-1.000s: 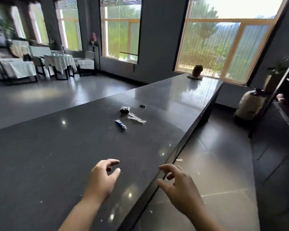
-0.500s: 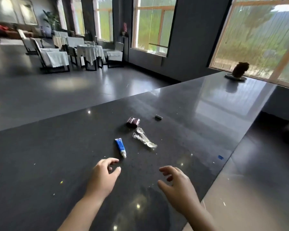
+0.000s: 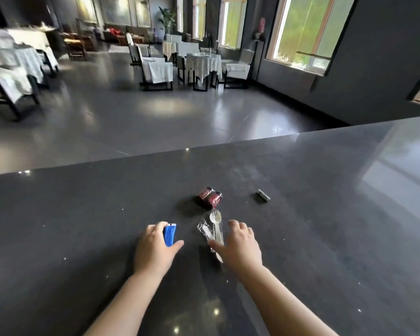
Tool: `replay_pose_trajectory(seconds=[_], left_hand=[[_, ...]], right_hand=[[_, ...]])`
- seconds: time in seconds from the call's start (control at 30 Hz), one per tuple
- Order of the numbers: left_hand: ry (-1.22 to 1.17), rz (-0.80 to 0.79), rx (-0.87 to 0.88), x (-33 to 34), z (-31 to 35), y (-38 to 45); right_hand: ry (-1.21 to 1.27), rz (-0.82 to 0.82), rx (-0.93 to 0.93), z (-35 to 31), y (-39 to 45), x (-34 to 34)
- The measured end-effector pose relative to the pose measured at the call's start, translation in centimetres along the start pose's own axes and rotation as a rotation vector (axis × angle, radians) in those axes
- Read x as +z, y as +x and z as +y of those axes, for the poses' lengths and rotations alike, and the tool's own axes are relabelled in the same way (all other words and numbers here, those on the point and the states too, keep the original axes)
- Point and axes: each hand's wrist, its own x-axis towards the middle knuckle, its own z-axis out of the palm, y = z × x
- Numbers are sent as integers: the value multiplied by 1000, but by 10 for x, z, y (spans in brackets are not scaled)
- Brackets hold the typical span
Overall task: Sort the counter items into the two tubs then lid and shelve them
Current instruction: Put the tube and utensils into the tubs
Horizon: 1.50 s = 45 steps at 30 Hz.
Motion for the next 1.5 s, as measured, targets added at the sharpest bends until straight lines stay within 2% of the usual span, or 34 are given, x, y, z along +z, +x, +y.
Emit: replay_pose_trajectory(seconds=[0.13, 0.33, 0.6, 0.7, 0.87, 1.07, 1.23, 1.5], left_hand=[[26, 37, -2, 10, -1, -1], [47, 36, -48, 6, 0, 5], [36, -93, -93, 16, 14, 10], [-46, -67, -37, 21, 34, 16], [-125, 59, 171, 40, 94, 59], [34, -2, 109, 73, 101, 96], [201, 120, 160, 82, 95, 98], [228, 48, 94, 91, 93, 101]], right_hand=[[-65, -49, -23, 2, 25, 11], [-89, -19, -43, 14, 36, 14], [-116, -67, -27, 35, 29, 3], [-97, -58, -19, 50, 25, -7], [-21, 11, 32, 73, 30, -28], [35, 67, 28, 83, 43, -44], [65, 57, 61, 97, 63, -54], [126, 41, 115, 114, 146, -86]])
